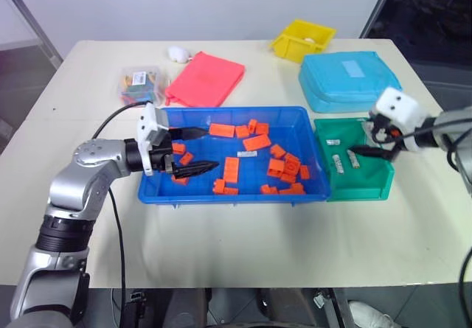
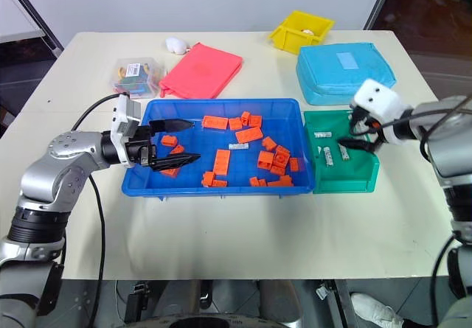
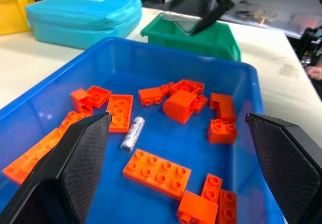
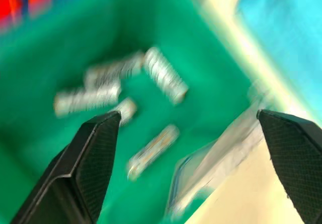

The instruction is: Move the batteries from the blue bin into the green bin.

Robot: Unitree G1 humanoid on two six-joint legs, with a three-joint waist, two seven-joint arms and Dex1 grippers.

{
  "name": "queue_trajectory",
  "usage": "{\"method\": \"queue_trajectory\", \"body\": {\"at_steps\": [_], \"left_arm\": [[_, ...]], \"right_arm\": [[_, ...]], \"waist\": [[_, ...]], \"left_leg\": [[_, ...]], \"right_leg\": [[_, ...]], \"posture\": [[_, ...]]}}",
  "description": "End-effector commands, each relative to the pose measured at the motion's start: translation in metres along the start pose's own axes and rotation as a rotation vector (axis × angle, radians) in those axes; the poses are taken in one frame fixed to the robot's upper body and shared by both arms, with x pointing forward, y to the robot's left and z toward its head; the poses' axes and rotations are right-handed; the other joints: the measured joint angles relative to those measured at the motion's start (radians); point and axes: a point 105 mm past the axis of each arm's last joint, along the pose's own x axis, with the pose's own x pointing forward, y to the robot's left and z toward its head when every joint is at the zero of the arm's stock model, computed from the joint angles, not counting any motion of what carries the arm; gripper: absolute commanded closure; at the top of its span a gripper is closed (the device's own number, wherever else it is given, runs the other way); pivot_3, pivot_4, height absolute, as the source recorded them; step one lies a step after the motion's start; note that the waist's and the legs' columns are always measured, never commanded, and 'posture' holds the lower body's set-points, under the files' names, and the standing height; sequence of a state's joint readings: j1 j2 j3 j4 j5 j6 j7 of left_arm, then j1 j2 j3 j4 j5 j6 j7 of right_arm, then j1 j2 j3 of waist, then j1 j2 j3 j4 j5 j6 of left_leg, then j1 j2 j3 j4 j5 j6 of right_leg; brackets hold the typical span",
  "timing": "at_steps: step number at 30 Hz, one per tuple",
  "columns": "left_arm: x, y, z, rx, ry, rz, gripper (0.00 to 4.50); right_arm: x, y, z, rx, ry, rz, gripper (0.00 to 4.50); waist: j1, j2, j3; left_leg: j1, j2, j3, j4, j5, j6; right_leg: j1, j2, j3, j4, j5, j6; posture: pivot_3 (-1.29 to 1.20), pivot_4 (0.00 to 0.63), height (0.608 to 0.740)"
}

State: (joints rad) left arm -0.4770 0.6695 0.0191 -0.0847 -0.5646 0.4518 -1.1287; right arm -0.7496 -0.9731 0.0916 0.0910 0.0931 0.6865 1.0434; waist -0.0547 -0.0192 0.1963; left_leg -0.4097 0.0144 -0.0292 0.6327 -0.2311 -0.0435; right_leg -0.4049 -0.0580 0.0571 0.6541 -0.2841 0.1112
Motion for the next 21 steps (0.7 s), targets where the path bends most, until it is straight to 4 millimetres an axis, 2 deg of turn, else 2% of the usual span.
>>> {"method": "queue_trajectory", "body": {"at_steps": [1,3,6,10,13,21], "left_arm": [[-0.007,0.0,0.011,0.044,-0.011,0.017,0.0],[-0.008,-0.001,0.012,0.045,-0.008,0.022,0.0],[-0.011,-0.002,0.013,0.049,-0.003,0.038,0.0],[-0.015,-0.004,0.013,0.048,0.005,0.059,0.0],[-0.018,-0.005,0.013,0.045,0.009,0.077,0.0],[-0.021,-0.008,0.012,0.034,0.003,0.112,0.0]], "right_arm": [[0.004,0.011,0.045,0.0,-0.161,0.045,0.03],[0.013,0.025,0.058,0.018,-0.211,0.099,0.03],[0.032,0.061,0.075,0.047,-0.287,0.24,0.03],[0.048,0.094,0.072,0.061,-0.284,0.362,0.03],[0.055,0.109,0.068,0.071,-0.274,0.419,0.03],[0.076,0.133,0.068,0.107,-0.265,0.516,0.03]], "waist": [[0.003,0.0,0.0],[0.012,0.0,0.0],[0.017,0.0,0.0],[0.022,0.0,0.0],[0.021,0.0,0.0],[0.01,0.0,0.0]], "left_leg": [[0.0,0.0,-0.001,0.0,0.0,0.0],[0.0,0.0,-0.001,0.0,0.0,0.0],[-0.001,0.0,-0.001,0.0,0.0,0.0],[-0.002,-0.001,-0.002,0.0,0.0,0.0],[-0.002,-0.002,-0.002,0.0,0.0,0.0],[-0.001,-0.001,-0.002,0.0,0.0,0.0]], "right_leg": [[0.0,0.0,0.0,0.0,0.0,0.0],[0.0,0.0,0.0,0.0,0.0,0.0],[0.0,0.0,0.0,0.0,0.0,0.0],[0.0,-0.001,-0.001,0.0,0.0,0.0],[0.0,-0.002,-0.001,0.0,0.0,0.0],[0.0,-0.001,-0.001,0.0,0.0,0.0]], "posture": [[0.0,0.15,0.74],[0.0,0.15,0.74],[0.0,0.15,0.74],[0.0,0.15,0.74],[0.0,0.15,0.74],[0.0,0.15,0.74]]}}
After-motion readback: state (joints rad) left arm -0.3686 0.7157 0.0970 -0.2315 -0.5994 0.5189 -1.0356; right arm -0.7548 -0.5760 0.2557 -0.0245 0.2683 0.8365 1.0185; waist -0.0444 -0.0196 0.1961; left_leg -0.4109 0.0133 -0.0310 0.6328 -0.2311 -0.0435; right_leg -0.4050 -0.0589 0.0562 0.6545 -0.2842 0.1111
